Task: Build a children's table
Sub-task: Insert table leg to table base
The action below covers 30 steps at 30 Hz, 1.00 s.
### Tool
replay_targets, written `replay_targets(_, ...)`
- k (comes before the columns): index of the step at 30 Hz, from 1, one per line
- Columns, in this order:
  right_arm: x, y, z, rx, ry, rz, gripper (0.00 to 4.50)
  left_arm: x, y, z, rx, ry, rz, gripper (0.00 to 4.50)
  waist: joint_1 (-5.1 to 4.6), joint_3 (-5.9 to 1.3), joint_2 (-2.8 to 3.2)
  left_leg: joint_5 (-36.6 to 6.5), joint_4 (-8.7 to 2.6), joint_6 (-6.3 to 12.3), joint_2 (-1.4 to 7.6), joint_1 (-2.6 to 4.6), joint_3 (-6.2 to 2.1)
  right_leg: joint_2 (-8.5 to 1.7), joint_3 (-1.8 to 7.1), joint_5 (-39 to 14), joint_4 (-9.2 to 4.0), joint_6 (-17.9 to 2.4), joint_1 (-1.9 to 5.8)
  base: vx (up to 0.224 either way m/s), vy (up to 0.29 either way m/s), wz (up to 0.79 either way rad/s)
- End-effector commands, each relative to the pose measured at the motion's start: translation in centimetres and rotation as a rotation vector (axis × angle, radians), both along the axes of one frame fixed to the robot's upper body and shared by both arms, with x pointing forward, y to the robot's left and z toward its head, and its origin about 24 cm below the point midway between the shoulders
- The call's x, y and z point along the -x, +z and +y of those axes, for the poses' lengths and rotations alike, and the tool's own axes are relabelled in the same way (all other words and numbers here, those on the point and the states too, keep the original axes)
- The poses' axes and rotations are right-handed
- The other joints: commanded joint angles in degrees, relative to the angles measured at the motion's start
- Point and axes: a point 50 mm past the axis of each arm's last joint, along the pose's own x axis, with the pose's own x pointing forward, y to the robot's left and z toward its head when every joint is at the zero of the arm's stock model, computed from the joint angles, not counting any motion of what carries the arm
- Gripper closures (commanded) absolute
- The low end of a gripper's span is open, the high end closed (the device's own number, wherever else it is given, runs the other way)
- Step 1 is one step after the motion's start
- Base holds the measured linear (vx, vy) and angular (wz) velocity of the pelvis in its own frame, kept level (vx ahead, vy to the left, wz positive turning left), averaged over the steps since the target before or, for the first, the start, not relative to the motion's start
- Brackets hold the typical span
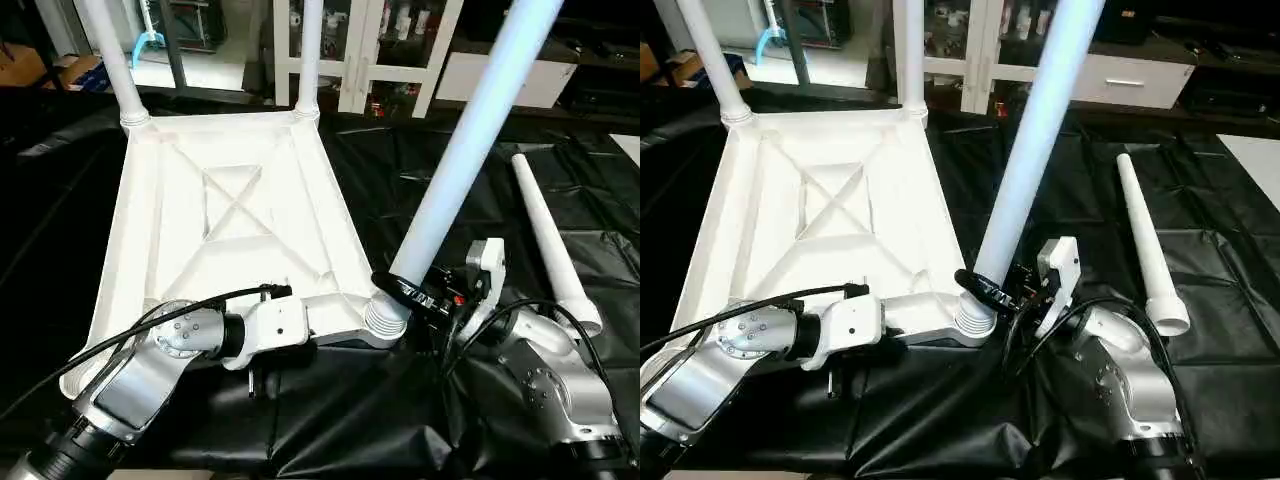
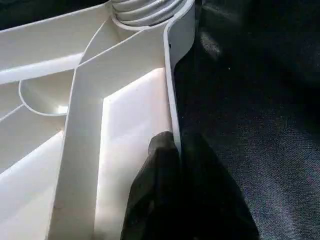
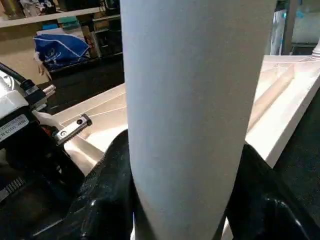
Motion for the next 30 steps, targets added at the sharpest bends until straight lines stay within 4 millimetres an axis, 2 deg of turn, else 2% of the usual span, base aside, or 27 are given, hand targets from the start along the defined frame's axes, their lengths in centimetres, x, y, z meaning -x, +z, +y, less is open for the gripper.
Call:
replay_targets(1,1.5,-3.0,-0.2,0.079,-0.004,0.141,2.64,0.3,-1.4,0.5,-0.043,0.018,0.038,4.5,-0.78,-1.99,-0.09,-15.74,-4.23,0.86,1.32,0.8,-0.35,-1.49,1.5,-14.26,-4.48,-8.28,0.59,0.0,0.0,0.0)
replay_targets(8,2.3,-3.0,0.7,0.142,0.064,0.115,2.64,0.4,-1.5,0.5,-0.05,0.017,0.038,4.5,-0.83,-1.91,-0.12,-15.52,-4.29,0.79,1.29,0.66,-0.39,-1.51,1.45,-14.33,-4.48,-7.87,0.69,0.0,0.0,0.0)
replay_targets(15,2.6,-3.0,1.3,0.216,0.163,0.098,2.65,0.5,-1.5,0.6,-0.052,0.019,0.042,4.5,-0.99,-1.95,-0.15,-17.19,-4.43,0.26,1.31,0.71,-0.49,-1.46,1.49,-15.71,-4.7,-6.98,0.56,0.0,0.0,0.0)
replay_targets(18,2.7,-3.2,1.2,0.208,0.147,0.11,2.65,0.4,-1.5,0.6,-0.053,0.024,0.039,4.5,-1.03,-2.08,-0.28,-18.1,-4.46,0.24,1.33,0.75,-0.53,-1.47,1.51,-16.01,-4.74,-6.81,0.58,0.0,0.0,0.0)
replay_targets(22,2.6,-3.8,0.5,0.139,0.037,0.166,2.65,0.4,-1.5,0.8,-0.053,0.029,0.038,4.5,-1.4,-2.01,-0.33,-21.47,-4.75,-0.5,1.34,0.8,-0.76,-1.58,1.5,-20.09,-5.19,-6.16,0.24,0.0,0.0,0.0)
replay_targets(25,2.6,-4.2,0.0,0.11,-0.007,0.207,2.65,0.4,-1.6,0.9,-0.056,0.032,0.038,4.5,-1.7,-1.97,-0.1,-24.28,-4.81,-1.03,1.38,1.28,-0.85,-1.53,1.54,-22.39,-5.63,-5.9,-0.25,0.0,0.0,0.0)
replay_targets(28,2.6,-4.3,-0.2,0.117,-0.022,0.2,2.65,0.4,-1.6,0.9,-0.056,0.033,0.036,4.5,-2.02,-2.24,0.04,-23.45,-4.91,-1.2,1.38,0.93,-1.01,-1.45,1.42,-19.94,-5.32,-6.16,0.16,0.0,0.0,0.0)
replay_targets(30,2.4,-4.1,-0.3,0.116,-0.032,0.192,2.65,0.4,-1.6,0.9,-0.056,0.032,0.036,4.5,-2.05,-2.23,-0.08,-22.55,-4.84,-0.97,1.36,0.88,-0.86,-1.38,1.46,-18.27,-5.26,-6.51,0.15,0.0,0.0,0.0)
